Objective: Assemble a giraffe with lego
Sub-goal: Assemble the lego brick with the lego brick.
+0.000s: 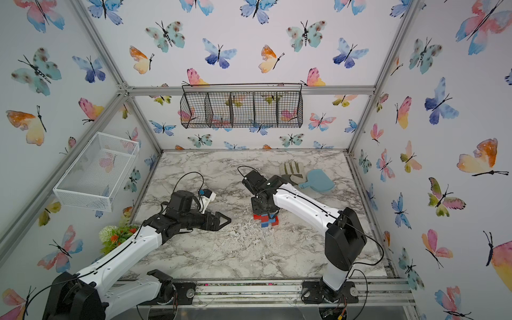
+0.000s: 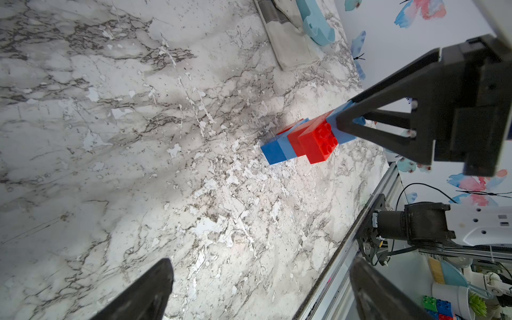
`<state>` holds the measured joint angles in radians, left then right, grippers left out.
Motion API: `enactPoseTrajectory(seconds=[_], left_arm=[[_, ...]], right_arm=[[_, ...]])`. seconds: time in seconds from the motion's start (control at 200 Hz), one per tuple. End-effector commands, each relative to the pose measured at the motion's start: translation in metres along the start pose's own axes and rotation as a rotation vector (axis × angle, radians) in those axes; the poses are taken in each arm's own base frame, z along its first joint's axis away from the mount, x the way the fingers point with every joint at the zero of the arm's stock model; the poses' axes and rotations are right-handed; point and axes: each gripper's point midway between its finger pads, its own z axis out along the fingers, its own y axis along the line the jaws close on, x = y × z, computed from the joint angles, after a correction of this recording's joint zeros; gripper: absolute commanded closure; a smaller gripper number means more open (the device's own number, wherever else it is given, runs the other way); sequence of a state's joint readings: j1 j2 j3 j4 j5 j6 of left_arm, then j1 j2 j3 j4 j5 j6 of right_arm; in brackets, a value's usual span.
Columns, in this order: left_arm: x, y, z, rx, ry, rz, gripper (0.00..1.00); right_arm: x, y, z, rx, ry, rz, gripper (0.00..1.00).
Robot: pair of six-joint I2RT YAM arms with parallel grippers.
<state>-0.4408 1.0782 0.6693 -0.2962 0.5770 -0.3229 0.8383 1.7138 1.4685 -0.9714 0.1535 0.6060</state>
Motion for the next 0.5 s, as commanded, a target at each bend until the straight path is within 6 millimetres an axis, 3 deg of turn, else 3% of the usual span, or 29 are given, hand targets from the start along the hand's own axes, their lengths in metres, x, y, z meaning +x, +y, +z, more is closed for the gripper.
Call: enactPoseTrajectory(seconds=[0.0,0.495], left_arm=[[0.003,0.001,0.002,-0.002,0.006,-0.002,0.02],[0.004,0.003,0.003,-0.007,0.012,-0.008,0.02]], right_arm=[[0.041,-0.016,0.023,0.062,0.153,0.005,0.73],[0.055,-0.029,0.031,0.104,0.169,0.015,0.76]])
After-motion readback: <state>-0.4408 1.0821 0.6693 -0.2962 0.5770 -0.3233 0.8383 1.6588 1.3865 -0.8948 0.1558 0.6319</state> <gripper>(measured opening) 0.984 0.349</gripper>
